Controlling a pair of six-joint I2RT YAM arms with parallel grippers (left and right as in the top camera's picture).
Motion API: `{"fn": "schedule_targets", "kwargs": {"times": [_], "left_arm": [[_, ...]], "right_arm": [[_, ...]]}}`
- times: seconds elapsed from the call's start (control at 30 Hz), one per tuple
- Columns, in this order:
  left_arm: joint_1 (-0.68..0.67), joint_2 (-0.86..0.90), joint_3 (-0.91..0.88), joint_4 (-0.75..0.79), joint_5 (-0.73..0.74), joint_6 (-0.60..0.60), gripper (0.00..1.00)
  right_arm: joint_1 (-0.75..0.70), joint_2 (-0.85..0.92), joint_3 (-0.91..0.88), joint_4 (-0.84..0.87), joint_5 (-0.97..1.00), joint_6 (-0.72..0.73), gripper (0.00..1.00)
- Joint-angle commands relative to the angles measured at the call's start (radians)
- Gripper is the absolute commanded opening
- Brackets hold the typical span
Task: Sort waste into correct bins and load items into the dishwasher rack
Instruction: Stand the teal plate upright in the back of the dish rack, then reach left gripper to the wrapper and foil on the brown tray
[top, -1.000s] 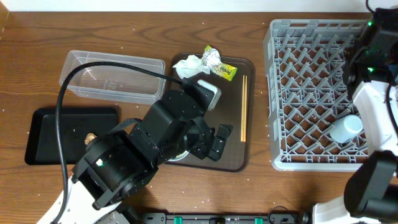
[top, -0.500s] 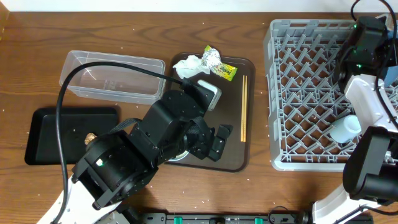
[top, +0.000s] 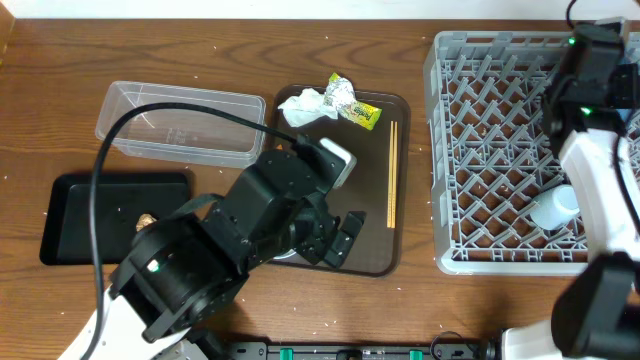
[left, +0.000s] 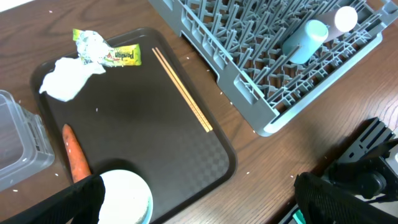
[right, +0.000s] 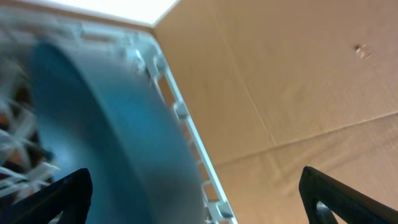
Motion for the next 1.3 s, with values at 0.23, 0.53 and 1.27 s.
{"fn": "schedule_targets", "kwargs": {"times": [0.23,0.53,1.27], "left_arm": [[0.003,-0.079,0.010,0.014,-0.087,0.032,0.98],[0.013,-0.080,0.004,-0.101,-0.344,-0.138,0.98],[0.196,0.412,0.003,0.369,-0.275,0.142,0.98]], "right_arm": [[0.152,-0.296,0.009,-0.308,-0.274,0.284,0.99],[0.334,-0.403,0.008,-0.761,-0.837,0.570,0.89],[0.214,-0.553,0.009,-0.932,-0.855,0.911,0.88]]}}
